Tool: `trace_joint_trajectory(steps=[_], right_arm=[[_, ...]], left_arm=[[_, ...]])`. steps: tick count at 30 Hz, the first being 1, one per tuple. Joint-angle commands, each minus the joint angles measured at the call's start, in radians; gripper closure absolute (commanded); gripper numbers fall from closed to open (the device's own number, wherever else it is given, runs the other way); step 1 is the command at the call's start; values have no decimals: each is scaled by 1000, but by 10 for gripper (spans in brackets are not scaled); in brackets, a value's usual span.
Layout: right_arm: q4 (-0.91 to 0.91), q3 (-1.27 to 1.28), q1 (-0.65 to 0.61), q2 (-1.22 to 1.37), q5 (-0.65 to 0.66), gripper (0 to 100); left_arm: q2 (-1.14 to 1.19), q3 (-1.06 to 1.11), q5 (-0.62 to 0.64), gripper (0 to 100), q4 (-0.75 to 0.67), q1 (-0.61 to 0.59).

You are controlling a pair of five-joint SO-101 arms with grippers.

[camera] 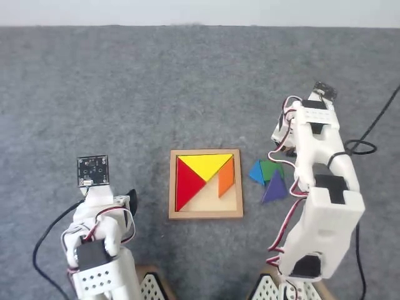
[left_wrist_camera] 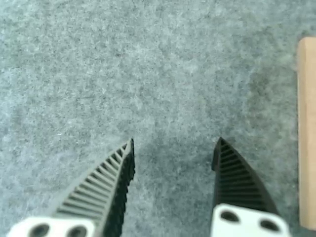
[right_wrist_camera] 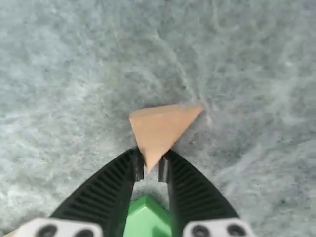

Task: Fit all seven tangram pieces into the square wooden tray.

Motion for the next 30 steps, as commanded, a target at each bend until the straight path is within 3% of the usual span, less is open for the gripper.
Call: trace_joint_trajectory(steps=[1,11,19,22,25,30], right_arm=[[56,-17,51,-91,52,988],[165,61,-33,-305,124,992],[-10,278,-42,-532,127,985],[-74,282,-4,-516,115,860],[-134,267,18,-458,-20,717],[-153,152,-21,-291,-92,726]], left_arm=[[-15,-8,9,755,5,-5],[-15,-8,9,755,5,-5],[-15,-8,9,755,5,-5],[-15,-8,9,755,5,-5],[-15,-8,9,755,5,-5],[-15,-8,9,755,5,-5]])
